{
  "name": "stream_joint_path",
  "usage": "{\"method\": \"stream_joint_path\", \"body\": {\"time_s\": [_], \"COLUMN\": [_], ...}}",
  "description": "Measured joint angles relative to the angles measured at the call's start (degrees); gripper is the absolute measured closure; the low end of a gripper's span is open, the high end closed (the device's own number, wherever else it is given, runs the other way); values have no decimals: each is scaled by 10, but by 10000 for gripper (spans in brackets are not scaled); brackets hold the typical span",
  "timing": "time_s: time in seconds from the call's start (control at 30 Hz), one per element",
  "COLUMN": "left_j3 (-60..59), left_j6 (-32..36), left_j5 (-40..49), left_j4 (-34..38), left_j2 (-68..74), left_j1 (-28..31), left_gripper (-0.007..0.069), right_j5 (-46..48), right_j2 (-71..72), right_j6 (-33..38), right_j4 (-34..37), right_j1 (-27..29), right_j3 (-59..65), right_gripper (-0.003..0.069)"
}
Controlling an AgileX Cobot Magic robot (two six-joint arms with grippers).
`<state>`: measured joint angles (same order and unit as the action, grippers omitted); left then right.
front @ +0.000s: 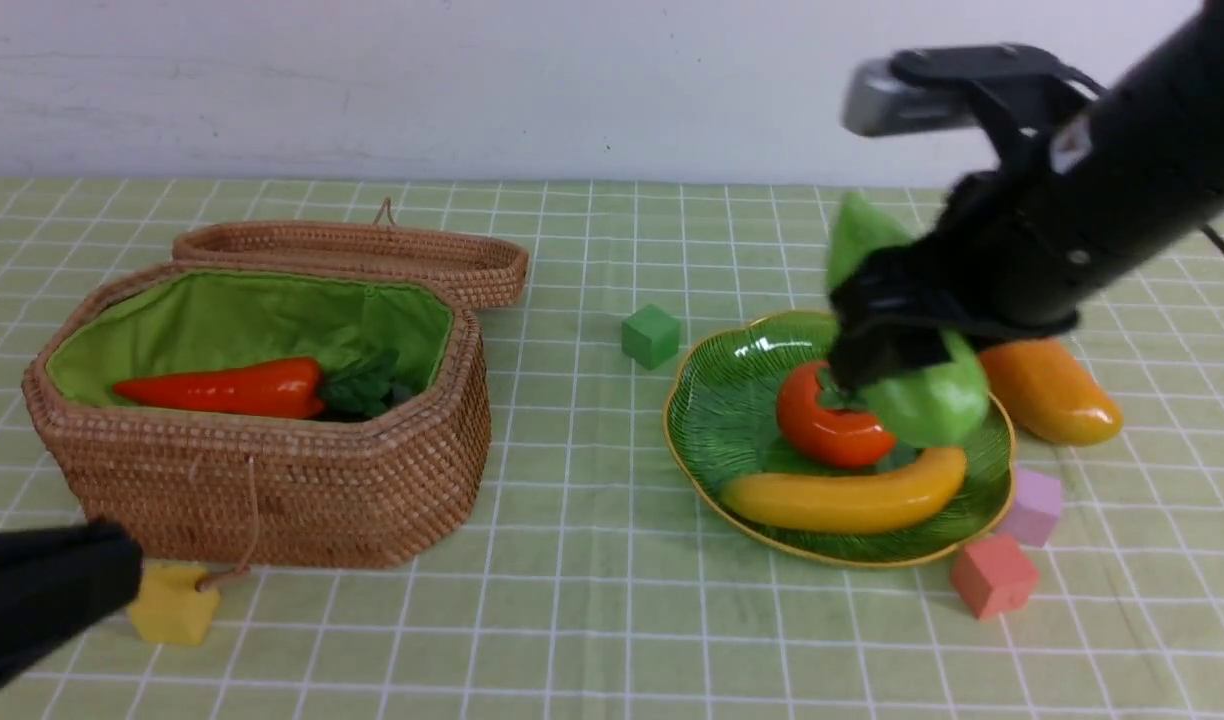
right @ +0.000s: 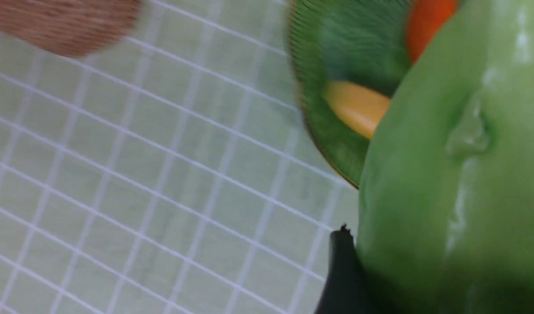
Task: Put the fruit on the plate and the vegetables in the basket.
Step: Take a chayote with your right arm and place it on the basket on the left.
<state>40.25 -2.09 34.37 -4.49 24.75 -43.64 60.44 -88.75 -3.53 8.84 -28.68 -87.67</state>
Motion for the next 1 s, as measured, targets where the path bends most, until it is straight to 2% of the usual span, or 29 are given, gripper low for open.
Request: {"method": "stream_joint_path", "body": {"time_s": [0.03,0.07,0.1,0.13,0.27,0.37,0.6,0.87,0.93,1.0], "left_j3": [0,0,0,0,0,0,0,0,0,0], "left_j6": [-78,-87,-152,-207,-355,-430,-457,-456,-456,-456], "left_j5": [1,1,6,15,49,65,65,64,64,64], "left_j4": [-79,-89,-164,-209,-344,-414,-444,-447,-447,-448], "left_j2": [0,0,0,0,0,0,0,0,0,0], "left_j1": [0,0,0,0,0,0,0,0,0,0], "left_gripper": [637,637,637,637,637,637,637,637,637,637], "right_j5": [-23,-27,-49,-69,-124,-154,-218,-268,-270,-272], "right_j2": [-29,-32,-59,-82,-160,-229,-355,-412,-415,-416], "right_j6": [22,22,45,62,105,125,151,180,180,180], "right_j4": [4,4,7,9,14,23,24,23,21,9], "right_j1": [-39,-43,-73,-101,-149,-173,-188,-188,-188,-188], "right_j3": [-45,-45,-81,-117,-213,-292,-404,-417,-417,-417], "right_gripper": [219,219,219,219,219,219,219,218,202,116]}}
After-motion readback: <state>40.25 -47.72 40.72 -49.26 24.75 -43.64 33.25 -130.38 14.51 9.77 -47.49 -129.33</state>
